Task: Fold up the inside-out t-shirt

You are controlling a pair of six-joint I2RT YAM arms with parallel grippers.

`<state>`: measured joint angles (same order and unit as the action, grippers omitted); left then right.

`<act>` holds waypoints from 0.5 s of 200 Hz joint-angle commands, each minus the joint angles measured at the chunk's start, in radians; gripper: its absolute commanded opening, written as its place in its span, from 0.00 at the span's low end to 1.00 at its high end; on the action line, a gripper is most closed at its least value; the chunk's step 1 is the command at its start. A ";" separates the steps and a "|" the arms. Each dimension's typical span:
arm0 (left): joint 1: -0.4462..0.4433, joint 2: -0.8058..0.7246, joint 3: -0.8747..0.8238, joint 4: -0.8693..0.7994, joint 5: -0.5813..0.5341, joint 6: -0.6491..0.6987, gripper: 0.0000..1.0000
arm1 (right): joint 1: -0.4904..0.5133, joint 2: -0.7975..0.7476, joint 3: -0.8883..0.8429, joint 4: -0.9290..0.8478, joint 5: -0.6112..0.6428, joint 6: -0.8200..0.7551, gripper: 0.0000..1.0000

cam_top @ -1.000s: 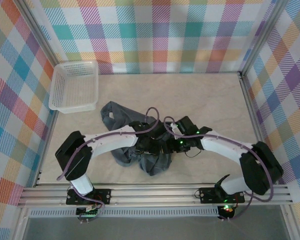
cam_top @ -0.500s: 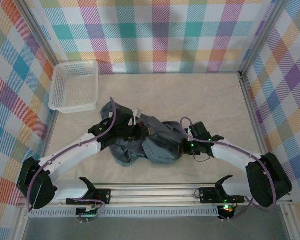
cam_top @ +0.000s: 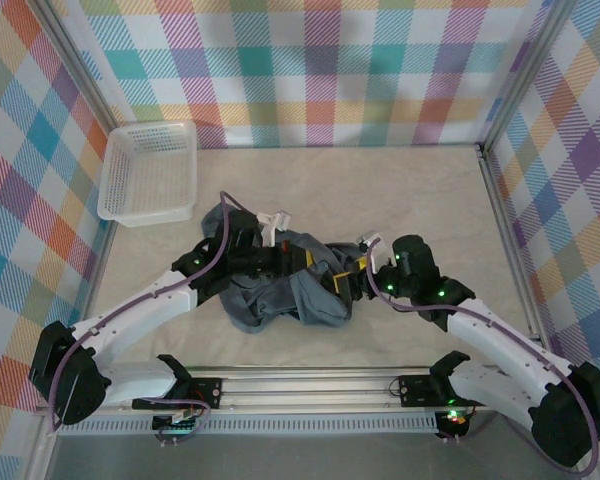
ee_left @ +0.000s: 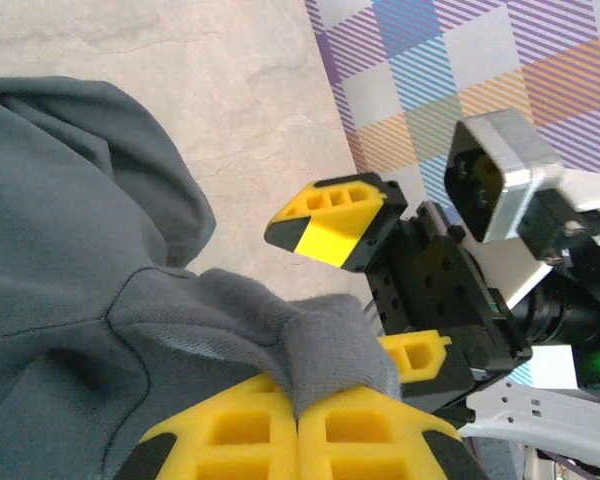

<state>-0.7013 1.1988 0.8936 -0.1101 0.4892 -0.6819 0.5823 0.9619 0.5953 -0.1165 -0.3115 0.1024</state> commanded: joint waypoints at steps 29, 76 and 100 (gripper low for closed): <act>0.010 -0.032 0.028 -0.024 0.027 0.050 0.00 | 0.018 0.145 0.050 0.112 -0.256 -0.153 0.74; 0.011 -0.072 0.032 -0.008 0.021 0.087 0.00 | 0.018 0.236 0.103 0.211 -0.197 0.010 0.23; 0.042 -0.079 0.072 -0.184 -0.149 0.167 0.00 | 0.003 0.166 0.123 0.204 -0.443 0.089 0.00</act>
<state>-0.6956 1.1534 0.9043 -0.1619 0.4763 -0.6113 0.5968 1.1954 0.6643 0.0254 -0.5091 0.1009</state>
